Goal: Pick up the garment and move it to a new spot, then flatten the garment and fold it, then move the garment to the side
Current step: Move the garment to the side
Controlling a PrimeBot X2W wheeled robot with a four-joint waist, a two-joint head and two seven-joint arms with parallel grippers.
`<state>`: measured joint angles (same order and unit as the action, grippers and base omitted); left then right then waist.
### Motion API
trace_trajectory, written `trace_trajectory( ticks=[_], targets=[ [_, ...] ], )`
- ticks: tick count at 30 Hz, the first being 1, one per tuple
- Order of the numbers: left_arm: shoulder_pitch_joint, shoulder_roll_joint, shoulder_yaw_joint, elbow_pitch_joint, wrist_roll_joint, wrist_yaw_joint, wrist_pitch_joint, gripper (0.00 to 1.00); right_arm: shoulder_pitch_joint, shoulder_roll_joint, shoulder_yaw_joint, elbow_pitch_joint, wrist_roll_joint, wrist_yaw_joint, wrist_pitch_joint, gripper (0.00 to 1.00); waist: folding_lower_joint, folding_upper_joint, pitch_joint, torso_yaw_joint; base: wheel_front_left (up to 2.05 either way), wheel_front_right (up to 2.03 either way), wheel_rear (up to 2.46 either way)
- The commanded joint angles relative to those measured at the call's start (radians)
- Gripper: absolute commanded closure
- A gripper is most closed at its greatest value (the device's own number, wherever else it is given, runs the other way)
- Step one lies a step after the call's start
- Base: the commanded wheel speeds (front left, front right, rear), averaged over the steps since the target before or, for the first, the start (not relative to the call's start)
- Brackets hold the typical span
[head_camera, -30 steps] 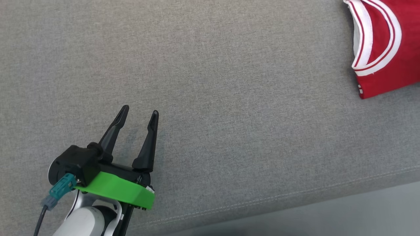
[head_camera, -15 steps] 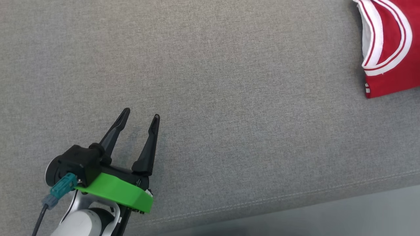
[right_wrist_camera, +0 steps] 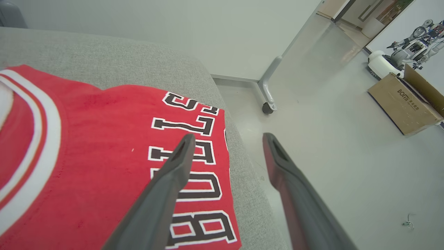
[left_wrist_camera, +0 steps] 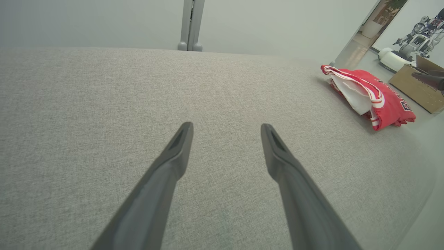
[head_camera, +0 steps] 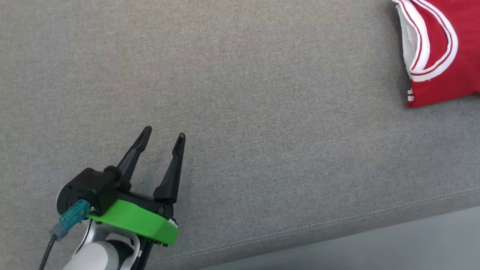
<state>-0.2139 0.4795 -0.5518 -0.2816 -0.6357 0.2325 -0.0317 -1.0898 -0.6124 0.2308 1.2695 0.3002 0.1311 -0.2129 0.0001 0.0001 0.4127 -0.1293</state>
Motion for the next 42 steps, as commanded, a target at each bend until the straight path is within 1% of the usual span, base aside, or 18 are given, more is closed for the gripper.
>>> trace_trajectory(
  ticks=[1,2,5,7,11,15,19,22,26,29,34,39,42],
  targets=[
    [0.005,-0.011,0.005,0.012,-0.016,-0.007,-0.014,0.0,0.018,0.011,0.001,-0.018,0.019,-0.001,-0.015,0.0,-0.0001,-0.0001,-0.03,-0.008,0.0,0.0,0.0],
    [0.007,-0.023,0.012,0.023,-0.032,-0.013,-0.03,0.0,0.034,0.024,0.01,-0.041,0.046,-0.001,-0.021,0.0,-0.0001,-0.0001,-0.053,-0.007,0.0,0.0,0.0],
    [0.012,-0.043,0.026,0.048,-0.052,-0.013,-0.055,0.0,0.059,0.038,0.026,-0.092,0.09,-0.001,-0.03,0.0,-0.0001,-0.0001,-0.091,-0.005,0.0,0.0,0.0],
    [0.015,-0.046,0.032,0.056,-0.055,-0.009,-0.064,0.0,0.07,0.04,0.036,-0.111,0.103,-0.001,-0.032,0.0,-0.0001,-0.0001,-0.104,-0.003,0.0,0.0,0.0],
    [0.024,-0.065,0.058,0.099,-0.069,0.005,-0.105,0.0,0.122,0.044,0.083,-0.191,0.159,-0.001,-0.037,0.0,-0.0001,-0.0001,-0.155,0.01,0.0,0.0,0.0],
    [0.033,-0.073,0.079,0.144,-0.07,0.016,-0.14,0.0,0.171,0.035,0.126,-0.271,0.207,-0.001,-0.043,0.0,-0.0001,-0.0001,-0.204,0.031,0.0,0.0,0.0],
    [0.051,-0.065,0.09,0.19,-0.09,0.002,-0.153,0.0,0.224,0.05,0.155,-0.341,0.246,-0.001,-0.045,0.0,-0.0001,-0.0001,-0.255,0.056,0.0,0.0,0.0],
    [0.066,-0.061,0.106,0.224,-0.102,0.006,-0.162,0.0,0.267,0.065,0.156,-0.379,0.264,-0.001,-0.047,0.0,-0.0001,-0.0001,-0.287,0.073,0.0,0.0,0.0],
    [0.085,-0.049,0.124,0.263,-0.108,0.017,-0.17,0.0,0.322,0.101,0.132,-0.422,0.274,-0.001,-0.05,0.0,-0.0001,-0.0001,-0.317,0.1,0.0,0.0,0.0],
    [0.098,-0.04,0.143,0.286,-0.112,0.025,-0.178,0.0,0.366,0.131,0.095,-0.452,0.266,-0.001,-0.051,0.0,-0.0001,-0.0001,-0.333,0.118,0.0,0.0,0.0],
    [0.126,-0.035,0.16,0.313,-0.13,0.032,-0.185,0.0,0.455,0.197,0.021,-0.518,0.235,-0.001,-0.052,0.0,-0.0001,-0.0001,-0.356,0.147,0.0,0.0,0.0],
    [0.153,-0.035,0.165,0.325,-0.143,0.026,-0.191,0.0,0.573,0.27,-0.059,-0.605,0.186,-0.001,-0.052,0.0,-0.0001,-0.0001,-0.376,0.178,0.0,0.0,0.0],
    [0.172,-0.039,0.171,0.328,-0.152,0.029,-0.194,0.0,0.65,0.309,-0.113,-0.666,0.129,-0.001,-0.051,0.0,-0.0001,-0.0001,-0.387,0.192,0.0,0.0,0.0]
  ],
)
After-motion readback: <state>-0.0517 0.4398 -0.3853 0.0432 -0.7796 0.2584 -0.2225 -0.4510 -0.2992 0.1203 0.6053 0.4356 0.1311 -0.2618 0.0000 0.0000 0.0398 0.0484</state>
